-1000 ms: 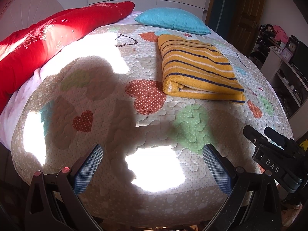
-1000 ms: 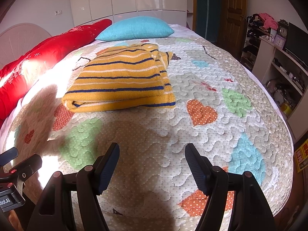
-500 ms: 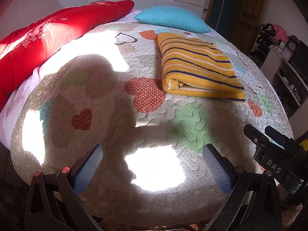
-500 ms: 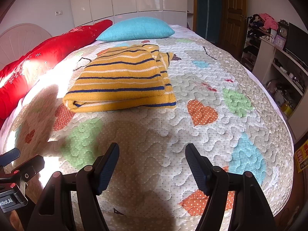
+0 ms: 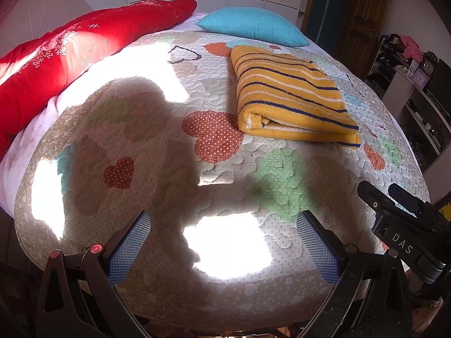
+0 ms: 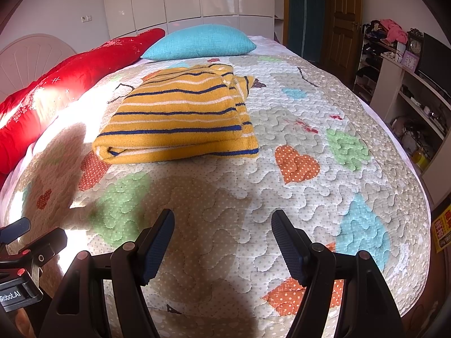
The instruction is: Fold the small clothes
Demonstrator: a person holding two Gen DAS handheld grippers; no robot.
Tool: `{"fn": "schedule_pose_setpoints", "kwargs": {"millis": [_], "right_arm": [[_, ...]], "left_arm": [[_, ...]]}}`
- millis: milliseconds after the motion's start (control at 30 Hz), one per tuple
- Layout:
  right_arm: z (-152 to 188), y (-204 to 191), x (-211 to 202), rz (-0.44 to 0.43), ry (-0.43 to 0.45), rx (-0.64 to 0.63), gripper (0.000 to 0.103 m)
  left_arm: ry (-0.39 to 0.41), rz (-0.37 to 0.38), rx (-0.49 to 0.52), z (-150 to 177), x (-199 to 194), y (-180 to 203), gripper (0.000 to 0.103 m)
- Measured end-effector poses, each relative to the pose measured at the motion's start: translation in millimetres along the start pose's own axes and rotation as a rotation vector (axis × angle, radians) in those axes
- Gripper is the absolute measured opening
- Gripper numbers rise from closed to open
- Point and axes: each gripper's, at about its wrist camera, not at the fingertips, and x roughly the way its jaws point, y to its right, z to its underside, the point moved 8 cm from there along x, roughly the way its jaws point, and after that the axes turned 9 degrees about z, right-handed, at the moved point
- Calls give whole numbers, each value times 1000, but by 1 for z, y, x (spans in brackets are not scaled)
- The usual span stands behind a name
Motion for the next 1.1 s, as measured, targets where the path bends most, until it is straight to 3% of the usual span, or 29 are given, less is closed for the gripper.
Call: {"fn": "schedule_pose_setpoints", "kwargs": {"millis": [1100], "right_arm": [[-2, -1, 2, -4, 1, -2, 77]], "left_arm": [[-10, 3, -2, 2, 4, 1, 103]]}}
